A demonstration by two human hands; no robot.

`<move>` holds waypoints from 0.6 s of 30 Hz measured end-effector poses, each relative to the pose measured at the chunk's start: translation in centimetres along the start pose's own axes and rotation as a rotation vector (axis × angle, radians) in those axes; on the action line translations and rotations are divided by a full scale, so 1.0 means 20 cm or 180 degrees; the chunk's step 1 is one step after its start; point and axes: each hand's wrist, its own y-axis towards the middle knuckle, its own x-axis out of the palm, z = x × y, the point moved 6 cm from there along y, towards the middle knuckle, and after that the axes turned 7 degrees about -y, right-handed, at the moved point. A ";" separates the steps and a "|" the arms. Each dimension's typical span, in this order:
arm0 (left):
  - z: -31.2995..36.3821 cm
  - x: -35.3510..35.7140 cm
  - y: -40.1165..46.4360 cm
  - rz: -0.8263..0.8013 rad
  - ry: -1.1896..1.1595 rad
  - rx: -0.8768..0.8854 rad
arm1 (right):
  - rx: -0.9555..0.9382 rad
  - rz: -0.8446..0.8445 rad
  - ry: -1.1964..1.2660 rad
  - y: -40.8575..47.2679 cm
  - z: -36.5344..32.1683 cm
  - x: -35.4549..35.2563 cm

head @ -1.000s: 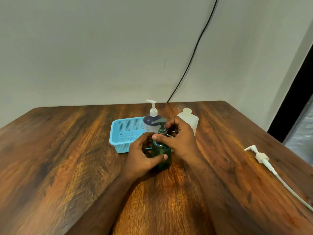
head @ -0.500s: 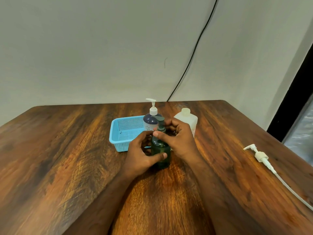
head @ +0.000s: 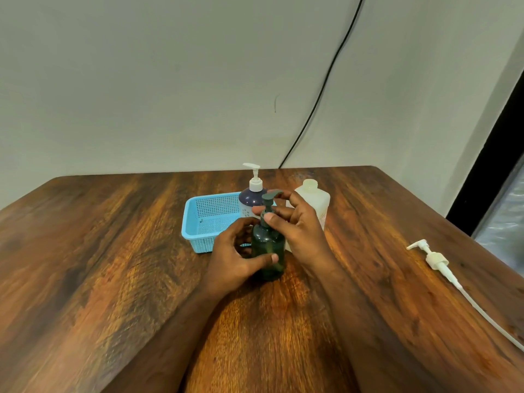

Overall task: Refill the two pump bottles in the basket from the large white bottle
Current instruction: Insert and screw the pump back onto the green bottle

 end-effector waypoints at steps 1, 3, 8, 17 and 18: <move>0.00 0.00 0.00 -0.0006 0.0004 -0.0010 | -0.0016 0.0140 -0.0146 0.00 0.00 -0.01; 0.02 0.00 -0.01 -0.0006 0.0024 -0.0005 | -0.0019 0.0525 -0.0484 0.00 0.00 -0.03; 0.02 0.00 0.00 -0.0004 0.0066 0.0055 | -0.0039 0.0452 -0.0784 -0.02 0.00 0.02; 0.02 0.00 0.00 0.0014 0.0040 0.0026 | -0.0165 0.0644 -0.0688 -0.02 -0.01 -0.02; 0.02 0.00 0.00 0.0001 0.0046 0.0029 | -0.0177 0.0737 -0.0804 -0.02 -0.02 -0.02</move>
